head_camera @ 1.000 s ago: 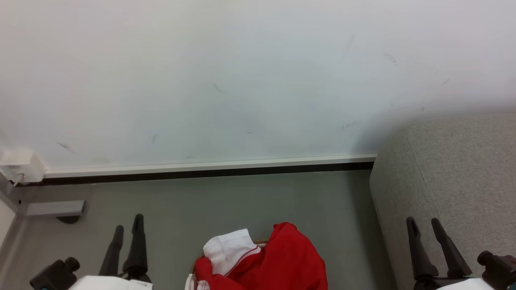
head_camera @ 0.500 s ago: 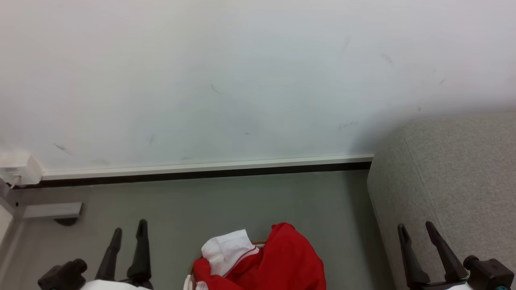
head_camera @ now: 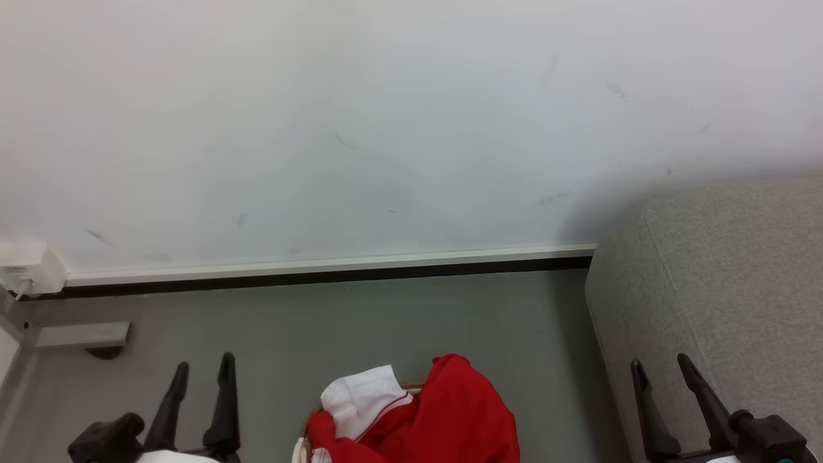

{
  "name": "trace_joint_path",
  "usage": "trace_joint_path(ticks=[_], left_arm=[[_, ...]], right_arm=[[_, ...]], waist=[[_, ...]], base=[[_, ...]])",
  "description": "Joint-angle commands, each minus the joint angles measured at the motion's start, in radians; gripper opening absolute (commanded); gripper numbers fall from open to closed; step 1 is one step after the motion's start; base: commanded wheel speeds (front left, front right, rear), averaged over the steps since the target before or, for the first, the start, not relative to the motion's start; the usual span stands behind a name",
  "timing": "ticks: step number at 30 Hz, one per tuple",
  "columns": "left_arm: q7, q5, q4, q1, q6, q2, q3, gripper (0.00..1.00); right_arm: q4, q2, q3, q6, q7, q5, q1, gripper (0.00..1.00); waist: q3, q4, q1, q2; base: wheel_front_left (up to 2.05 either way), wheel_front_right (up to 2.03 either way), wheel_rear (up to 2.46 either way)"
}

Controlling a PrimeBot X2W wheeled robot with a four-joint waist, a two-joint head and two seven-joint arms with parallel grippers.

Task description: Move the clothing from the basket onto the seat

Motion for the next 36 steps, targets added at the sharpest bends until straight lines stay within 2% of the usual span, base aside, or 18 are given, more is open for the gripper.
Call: trace_joint_path(ticks=[1, 9, 20, 36], left_arm=[[-0.009, 0.033, -0.004, -0.002, -0.004, 0.013, 0.004, 1.00], [-0.027, 0.106, 0.006, 0.009, -0.008, 0.023, 0.009, 1.00], [-0.051, 0.186, 0.035, 0.010, -0.012, 0.029, 0.010, 1.00], [-0.078, 0.285, 0.062, 0.016, -0.016, 0.026, 0.019, 1.00]], right_arm=[[0.000, 0.001, -0.007, -0.001, -0.006, -0.028, -0.012, 1.00], [0.016, 0.019, -0.023, -0.002, -0.013, -0.099, -0.006, 1.00], [0.035, 0.037, -0.065, -0.002, -0.020, -0.140, -0.003, 1.00], [0.056, 0.057, -0.069, -0.002, -0.028, -0.217, -0.014, 1.00]], waist=[[0.000, 0.001, 0.0000, 0.0000], [0.000, -0.002, 0.0000, 0.0000], [-0.002, -0.006, 0.0000, 0.0000], [-0.001, -0.012, 0.0000, 0.0000]], base=[[0.00, 0.00, 0.00], [0.00, 0.00, 0.00], [0.00, 0.00, 0.00], [0.00, 0.00, 0.00]])
